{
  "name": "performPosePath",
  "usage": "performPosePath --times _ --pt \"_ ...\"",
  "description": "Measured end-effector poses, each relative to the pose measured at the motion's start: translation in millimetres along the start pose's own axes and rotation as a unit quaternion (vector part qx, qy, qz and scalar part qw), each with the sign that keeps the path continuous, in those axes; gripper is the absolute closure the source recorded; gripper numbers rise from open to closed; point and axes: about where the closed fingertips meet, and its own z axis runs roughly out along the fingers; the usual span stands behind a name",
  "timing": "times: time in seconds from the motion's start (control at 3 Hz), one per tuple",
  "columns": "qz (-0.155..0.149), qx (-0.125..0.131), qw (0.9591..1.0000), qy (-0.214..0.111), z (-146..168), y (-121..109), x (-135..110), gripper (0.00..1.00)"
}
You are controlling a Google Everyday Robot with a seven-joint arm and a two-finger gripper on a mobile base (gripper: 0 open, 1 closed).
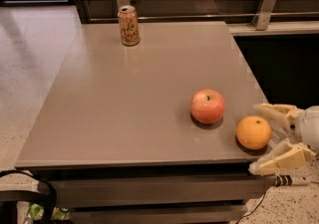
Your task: Move orange near orange can
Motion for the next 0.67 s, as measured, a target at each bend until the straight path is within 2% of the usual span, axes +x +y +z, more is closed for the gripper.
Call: performPosePath --times 0.67 --pt "-0.004 -0.001 1.0 0.001 1.4 1.5 -3.7 0.64"
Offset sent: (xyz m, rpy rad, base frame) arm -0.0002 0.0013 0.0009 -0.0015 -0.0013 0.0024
